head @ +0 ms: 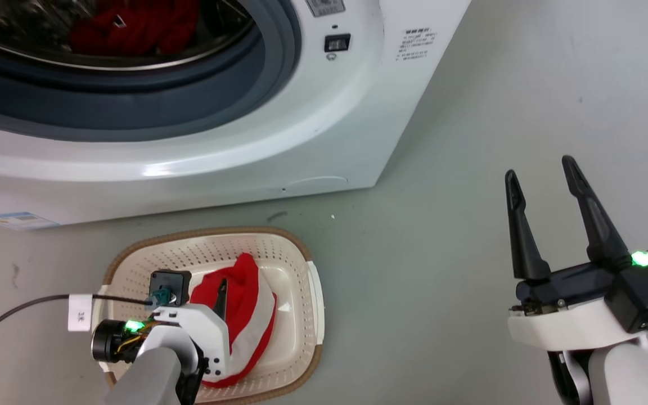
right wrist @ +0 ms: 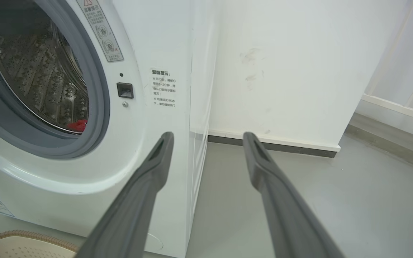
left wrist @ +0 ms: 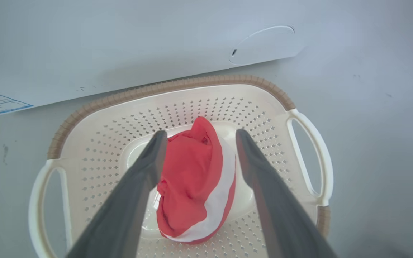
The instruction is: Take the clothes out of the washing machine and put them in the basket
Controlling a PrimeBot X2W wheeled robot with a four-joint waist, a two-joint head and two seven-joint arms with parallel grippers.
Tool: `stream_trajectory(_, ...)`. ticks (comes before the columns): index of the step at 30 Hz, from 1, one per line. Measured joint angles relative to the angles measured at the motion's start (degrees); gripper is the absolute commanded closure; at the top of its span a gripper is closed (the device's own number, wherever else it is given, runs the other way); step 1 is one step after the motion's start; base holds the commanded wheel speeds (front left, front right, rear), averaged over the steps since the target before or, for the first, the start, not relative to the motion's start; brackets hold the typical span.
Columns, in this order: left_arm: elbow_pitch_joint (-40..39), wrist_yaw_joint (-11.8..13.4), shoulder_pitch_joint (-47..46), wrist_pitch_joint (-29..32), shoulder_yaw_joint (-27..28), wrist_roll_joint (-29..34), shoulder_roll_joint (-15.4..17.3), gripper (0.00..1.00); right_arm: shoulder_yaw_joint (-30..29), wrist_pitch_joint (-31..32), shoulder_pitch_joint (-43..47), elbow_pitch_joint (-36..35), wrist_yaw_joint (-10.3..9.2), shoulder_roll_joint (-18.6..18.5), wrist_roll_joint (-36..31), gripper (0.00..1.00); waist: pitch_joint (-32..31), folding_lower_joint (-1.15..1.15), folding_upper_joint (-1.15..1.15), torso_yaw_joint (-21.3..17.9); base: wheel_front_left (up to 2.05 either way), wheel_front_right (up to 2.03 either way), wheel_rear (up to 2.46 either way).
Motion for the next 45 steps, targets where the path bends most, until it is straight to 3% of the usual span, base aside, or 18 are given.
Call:
stream_trajectory(10, -18.95, 3.23, 10.98, -0.01, 9.05, 6.55, 0.04, 0.00, 0.12, 0.00, 4.46, 1.13, 0.01, 0.00, -0.88, 0.00, -7.72, -0.01, 0.00, 1.85, 0.00, 0.00, 0.00)
stream_trajectory(25, -42.09, 3.25, 22.36, -0.01, 23.24, 16.21, -5.17, 0.00, -0.08, 0.00, 8.57, 1.54, 0.00, -0.01, -1.44, 0.00, -15.15, -0.01, 0.00, 2.92, 0.00, 0.00, 0.00)
stream_trajectory(30, -43.05, 2.12, 20.85, -0.01, 26.02, 18.03, -6.16, 0.00, -0.02, 0.00, 8.50, 1.16, 0.00, -0.01, -1.44, 0.00, -14.23, -0.01, 0.00, 2.90, 0.00, 0.00, 0.00)
stream_trajectory(36, -41.16, 0.29, 12.07, -0.01, 27.66, 20.01, -6.17, 0.00, 0.48, 0.00, 6.38, 0.38, 0.01, -0.01, -1.41, 0.00, -11.40, -0.01, 0.00, 2.40, 0.00, 0.00, 0.00)
stream_trajectory(45, -30.98, -1.15, -5.84, -0.01, 29.11, 22.35, -1.80, 0.00, 2.24, 0.00, 1.80, -0.85, 0.00, -0.01, -0.33, 0.00, -4.34, 0.00, 0.00, 0.31, 0.00, 0.00, 0.00)
